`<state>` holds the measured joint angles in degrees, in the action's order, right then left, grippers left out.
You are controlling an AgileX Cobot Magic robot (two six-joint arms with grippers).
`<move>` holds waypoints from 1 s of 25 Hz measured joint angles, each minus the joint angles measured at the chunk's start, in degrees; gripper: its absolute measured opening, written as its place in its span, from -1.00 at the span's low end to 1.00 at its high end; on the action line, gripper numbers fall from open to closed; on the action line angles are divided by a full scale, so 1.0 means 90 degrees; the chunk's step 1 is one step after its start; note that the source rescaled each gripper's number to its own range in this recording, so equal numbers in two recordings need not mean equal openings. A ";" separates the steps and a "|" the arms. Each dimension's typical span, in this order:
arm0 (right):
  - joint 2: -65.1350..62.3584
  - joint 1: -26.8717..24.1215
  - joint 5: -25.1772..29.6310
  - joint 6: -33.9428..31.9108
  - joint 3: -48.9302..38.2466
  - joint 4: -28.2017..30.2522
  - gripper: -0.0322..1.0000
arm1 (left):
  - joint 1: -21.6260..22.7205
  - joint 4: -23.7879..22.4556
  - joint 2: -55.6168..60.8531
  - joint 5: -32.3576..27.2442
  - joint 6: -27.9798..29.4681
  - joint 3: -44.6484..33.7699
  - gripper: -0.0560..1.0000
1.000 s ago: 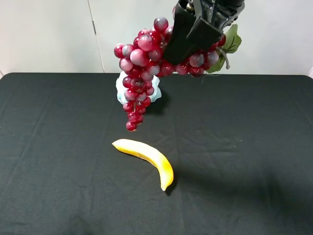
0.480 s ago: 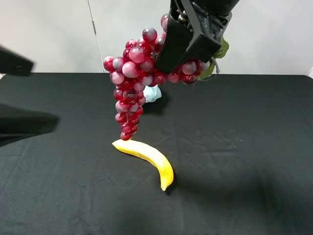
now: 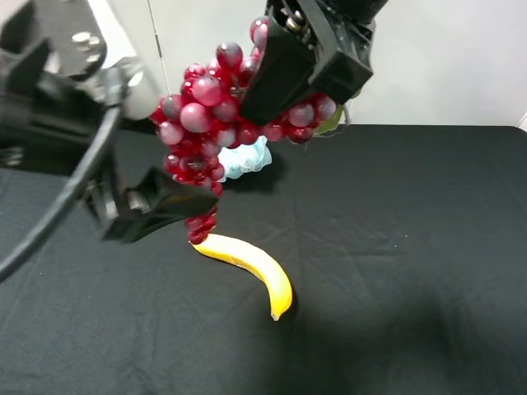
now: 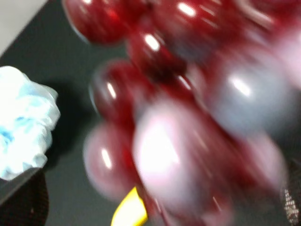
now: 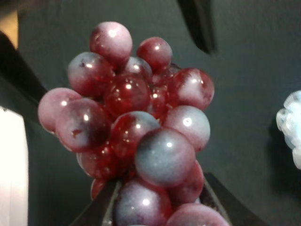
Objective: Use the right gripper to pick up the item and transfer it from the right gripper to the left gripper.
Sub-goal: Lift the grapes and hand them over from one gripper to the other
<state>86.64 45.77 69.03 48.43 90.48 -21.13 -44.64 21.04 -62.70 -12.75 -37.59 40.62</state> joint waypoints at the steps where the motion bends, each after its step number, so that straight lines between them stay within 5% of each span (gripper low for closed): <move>1: 0.0000 0.0000 -0.0065 0.0000 0.0000 -0.0077 -0.93 | -0.0043 0.0018 -0.0108 0.0189 0.0000 0.0000 0.98; 5: 0.0000 0.0000 -0.0116 0.0005 0.0000 -0.0096 -0.93 | -0.0241 0.0038 -0.0532 0.0599 0.0000 0.0000 0.94; 7: 0.0000 0.0000 -0.0110 0.0012 0.0000 -0.0057 -0.93 | -0.0315 0.0040 -0.0690 0.0666 0.0000 0.0000 0.75; 12: 0.0000 0.0000 -0.0099 0.0023 0.0000 0.0017 -0.94 | -0.0352 0.0038 -0.0751 0.0713 0.0000 0.0000 -0.44; 21: -0.0006 0.0000 -0.0137 -0.0028 0.0000 0.0171 -0.92 | -0.0352 0.0026 -0.0791 0.0934 -0.0003 0.0000 -0.64; 22: -0.0006 0.0000 -0.0150 -0.0127 0.0000 0.0266 -0.74 | -0.0352 0.0026 -0.0791 0.0964 -0.0003 0.0000 -0.64; 24: -0.0006 0.0000 -0.0203 -0.0506 0.0000 0.0500 0.23 | -0.0352 0.0026 -0.0791 0.1030 -0.0003 0.0000 -0.66; 25: -0.0006 0.0000 -0.0240 -0.0755 0.0000 0.0621 0.55 | -0.0358 0.0026 -0.0791 0.1071 -0.0003 0.0000 -0.66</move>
<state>86.58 45.77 66.88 41.64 90.48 -15.55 -47.86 21.28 -69.82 -3.11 -37.62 40.62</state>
